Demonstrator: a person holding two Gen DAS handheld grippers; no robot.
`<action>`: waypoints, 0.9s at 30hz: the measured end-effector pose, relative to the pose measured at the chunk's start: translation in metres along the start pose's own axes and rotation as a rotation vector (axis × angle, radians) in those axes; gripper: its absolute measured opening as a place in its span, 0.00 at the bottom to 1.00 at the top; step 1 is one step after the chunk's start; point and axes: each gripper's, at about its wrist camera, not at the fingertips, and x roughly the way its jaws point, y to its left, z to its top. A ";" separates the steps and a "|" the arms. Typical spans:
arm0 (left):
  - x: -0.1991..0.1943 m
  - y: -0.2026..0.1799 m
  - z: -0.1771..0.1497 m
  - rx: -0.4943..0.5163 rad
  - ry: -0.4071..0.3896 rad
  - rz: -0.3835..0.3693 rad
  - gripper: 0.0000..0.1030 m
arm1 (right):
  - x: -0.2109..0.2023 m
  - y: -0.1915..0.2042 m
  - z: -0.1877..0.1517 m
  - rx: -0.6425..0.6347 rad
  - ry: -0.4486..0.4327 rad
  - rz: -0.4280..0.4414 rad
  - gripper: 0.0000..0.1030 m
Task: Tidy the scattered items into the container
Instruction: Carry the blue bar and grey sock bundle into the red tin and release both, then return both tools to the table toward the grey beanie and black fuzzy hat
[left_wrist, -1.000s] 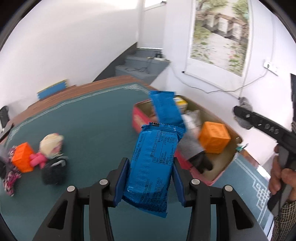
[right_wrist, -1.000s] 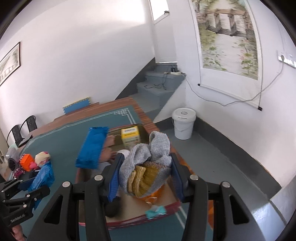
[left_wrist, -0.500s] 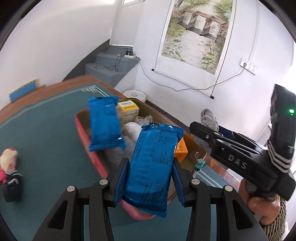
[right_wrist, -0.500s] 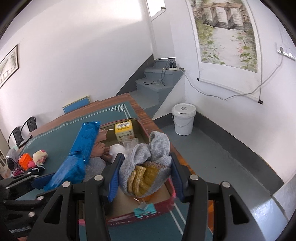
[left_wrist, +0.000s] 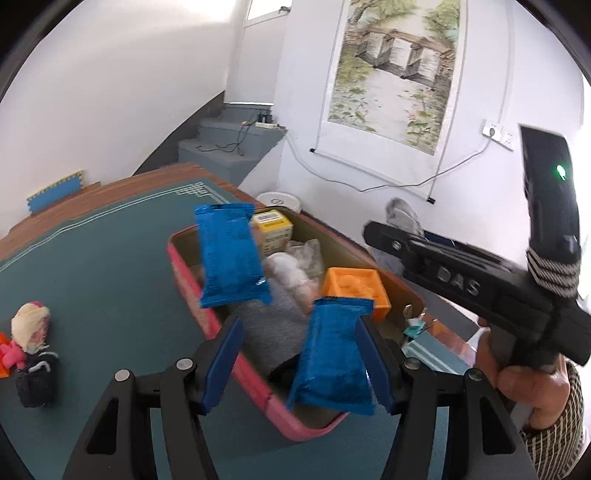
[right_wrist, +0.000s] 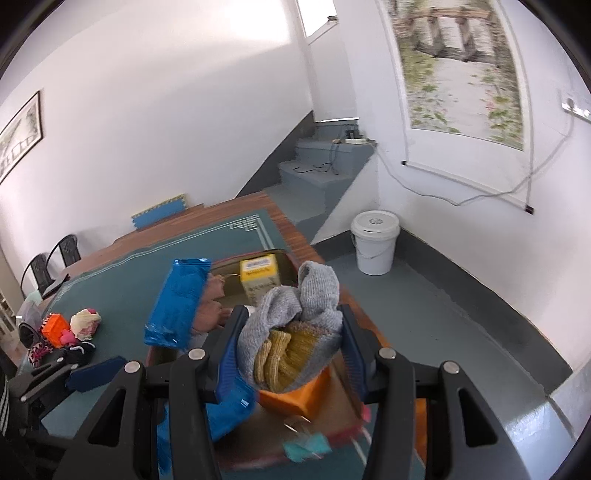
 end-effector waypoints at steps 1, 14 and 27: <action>0.001 0.002 -0.001 -0.007 0.002 0.002 0.63 | 0.005 0.006 0.003 -0.011 0.007 0.006 0.51; -0.014 0.053 -0.011 -0.102 0.024 0.058 0.63 | 0.043 0.021 0.012 0.012 0.065 -0.029 0.70; -0.065 0.136 -0.036 -0.245 -0.011 0.244 0.73 | 0.016 0.095 0.016 -0.030 -0.003 0.075 0.75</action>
